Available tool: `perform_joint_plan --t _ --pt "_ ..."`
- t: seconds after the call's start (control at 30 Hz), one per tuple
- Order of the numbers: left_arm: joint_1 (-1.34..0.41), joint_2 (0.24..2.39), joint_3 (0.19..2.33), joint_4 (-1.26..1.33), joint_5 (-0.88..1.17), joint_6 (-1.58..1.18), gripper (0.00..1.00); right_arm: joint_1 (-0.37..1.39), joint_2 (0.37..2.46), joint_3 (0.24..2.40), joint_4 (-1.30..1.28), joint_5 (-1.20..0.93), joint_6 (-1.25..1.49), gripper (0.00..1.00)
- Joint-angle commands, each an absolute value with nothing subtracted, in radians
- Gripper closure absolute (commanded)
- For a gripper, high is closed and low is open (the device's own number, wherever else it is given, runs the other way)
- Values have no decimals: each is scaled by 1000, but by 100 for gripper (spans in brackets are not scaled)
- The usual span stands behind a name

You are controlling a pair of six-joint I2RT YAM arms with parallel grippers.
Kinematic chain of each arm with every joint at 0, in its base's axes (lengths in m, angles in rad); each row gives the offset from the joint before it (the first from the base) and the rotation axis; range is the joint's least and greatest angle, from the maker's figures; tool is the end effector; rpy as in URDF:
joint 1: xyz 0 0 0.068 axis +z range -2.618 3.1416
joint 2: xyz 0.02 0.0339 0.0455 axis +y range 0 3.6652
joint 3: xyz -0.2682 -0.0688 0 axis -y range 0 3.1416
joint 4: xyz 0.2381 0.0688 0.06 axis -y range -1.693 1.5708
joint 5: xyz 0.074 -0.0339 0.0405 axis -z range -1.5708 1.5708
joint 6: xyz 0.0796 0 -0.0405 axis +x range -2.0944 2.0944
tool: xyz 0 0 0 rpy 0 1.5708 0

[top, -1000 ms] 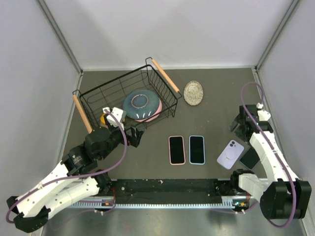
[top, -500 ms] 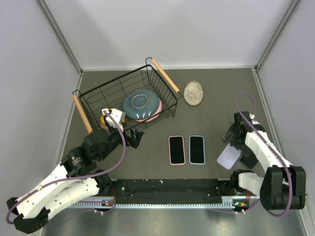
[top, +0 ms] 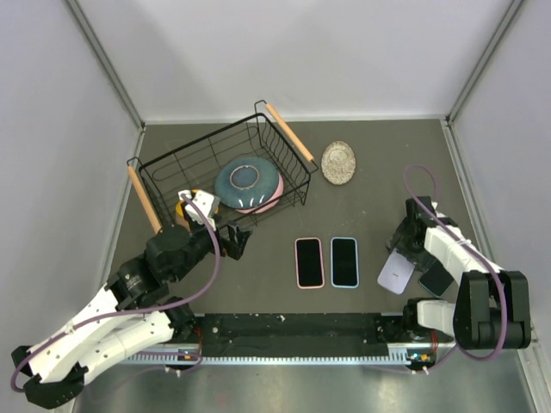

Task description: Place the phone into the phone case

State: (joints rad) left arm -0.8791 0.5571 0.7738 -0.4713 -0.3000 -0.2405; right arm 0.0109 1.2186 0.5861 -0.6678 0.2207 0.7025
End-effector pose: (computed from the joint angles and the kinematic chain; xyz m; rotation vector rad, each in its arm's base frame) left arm 0.1184 -0.1061 0.3273 0.3719 1.8068 -0.5175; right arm 0.1957 -0.0153 0.1267 0.9916 2.6274 -0.1581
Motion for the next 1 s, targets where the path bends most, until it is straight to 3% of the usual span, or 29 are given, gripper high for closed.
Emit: perform_joint_plan --t 0.0,0.2,0.53,0.77,0.9,0.97 --pt "-879 543 772 -422 -296 -219 1 8 1217 555 -542 137 647 27" --pt "-879 571 769 -410 -252 -219 1 8 1170 546 -445 -44 575 41" --pt "-879 672 845 -414 -147 -236 2 6 1100 635 -443 -175 497 46" --pt "-879 776 874 -371 -6 -304 5 6 979 621 -365 -546 460 46" --pt "-879 857 910 -361 144 -339 9 6 879 556 -183 -786 556 47" --pt "-879 879 939 -354 166 -365 11 8 815 487 39 -906 696 47"
